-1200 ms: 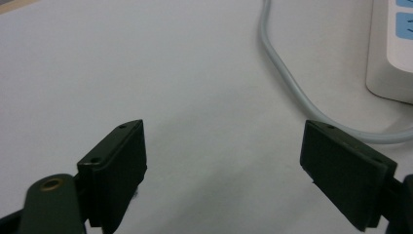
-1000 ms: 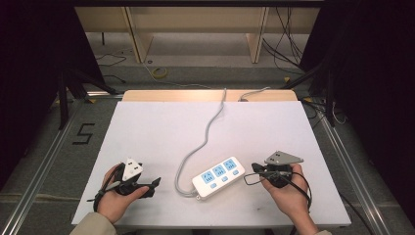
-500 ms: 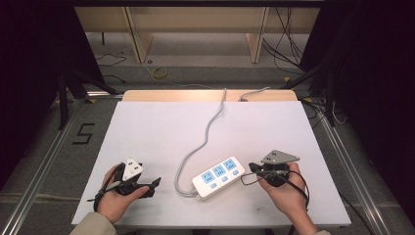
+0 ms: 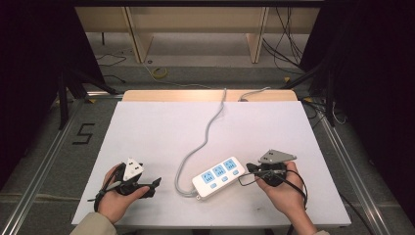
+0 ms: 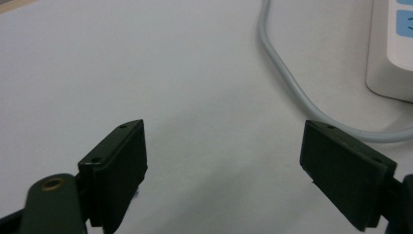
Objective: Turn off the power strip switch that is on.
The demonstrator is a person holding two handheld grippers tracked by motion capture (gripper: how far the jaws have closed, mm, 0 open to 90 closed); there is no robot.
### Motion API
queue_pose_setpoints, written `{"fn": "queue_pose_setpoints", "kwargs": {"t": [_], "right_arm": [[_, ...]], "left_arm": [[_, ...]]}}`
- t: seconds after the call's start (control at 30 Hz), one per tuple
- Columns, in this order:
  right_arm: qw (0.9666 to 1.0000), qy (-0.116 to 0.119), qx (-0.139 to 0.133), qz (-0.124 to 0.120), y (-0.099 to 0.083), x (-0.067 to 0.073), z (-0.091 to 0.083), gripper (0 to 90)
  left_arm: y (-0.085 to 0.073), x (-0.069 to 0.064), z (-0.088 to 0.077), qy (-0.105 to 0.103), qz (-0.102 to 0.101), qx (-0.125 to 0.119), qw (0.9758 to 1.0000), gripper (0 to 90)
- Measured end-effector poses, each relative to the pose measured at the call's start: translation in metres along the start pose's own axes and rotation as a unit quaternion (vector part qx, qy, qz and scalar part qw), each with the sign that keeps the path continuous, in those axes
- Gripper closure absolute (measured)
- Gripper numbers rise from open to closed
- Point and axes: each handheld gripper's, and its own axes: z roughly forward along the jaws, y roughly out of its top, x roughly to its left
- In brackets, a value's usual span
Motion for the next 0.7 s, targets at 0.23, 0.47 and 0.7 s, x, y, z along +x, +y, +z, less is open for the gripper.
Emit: {"fn": "queue_pose_setpoints", "kwargs": {"t": [0.23,0.47,0.7], "right_arm": [[0.9999,0.007,0.005,-0.005,0.003,0.004,0.003,90.0],[0.9998,0.013,0.010,-0.012,0.008,0.008,0.004,90.0],[0.9996,0.019,0.017,-0.015,0.011,0.010,0.006,90.0]], "left_arm": [[0.000,0.000,0.000,0.000,0.004,0.002,1.0000,17.1],[0.000,0.000,0.000,0.001,0.003,0.000,1.0000,17.1],[0.000,0.000,0.000,0.002,0.006,0.002,1.0000,17.1]]}}
